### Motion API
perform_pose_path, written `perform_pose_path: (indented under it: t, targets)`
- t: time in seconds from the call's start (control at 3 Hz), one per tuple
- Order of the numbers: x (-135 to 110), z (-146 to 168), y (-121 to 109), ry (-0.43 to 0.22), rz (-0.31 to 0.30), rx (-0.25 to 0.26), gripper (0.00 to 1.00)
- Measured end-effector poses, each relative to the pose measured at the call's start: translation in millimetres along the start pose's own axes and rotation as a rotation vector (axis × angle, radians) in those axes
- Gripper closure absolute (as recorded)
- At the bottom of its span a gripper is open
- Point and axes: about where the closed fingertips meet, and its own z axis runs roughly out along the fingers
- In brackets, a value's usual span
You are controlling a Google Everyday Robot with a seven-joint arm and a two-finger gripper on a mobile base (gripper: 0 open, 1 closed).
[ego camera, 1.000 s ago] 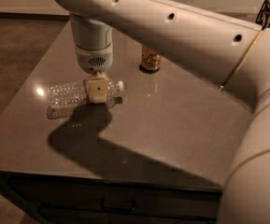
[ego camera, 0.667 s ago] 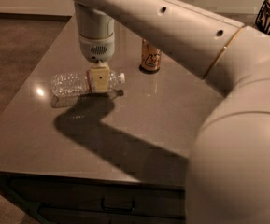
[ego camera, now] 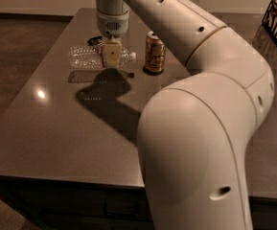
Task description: Move water bottle near rxbar chocolate
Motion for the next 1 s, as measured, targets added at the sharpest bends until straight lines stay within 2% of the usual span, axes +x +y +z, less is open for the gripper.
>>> perform_pose_path:
  t: [0.33,0.67,1.0]
  targets:
    - [15.6,-5.7,-23.2,0.018,0.033,0.054,1.00]
    - [25.0,-2.9,-33.3,0.050,0.032,0.076,1.00]
    - [27.4,4.5,-36.6,0.070,0.025,0.076,0.82]
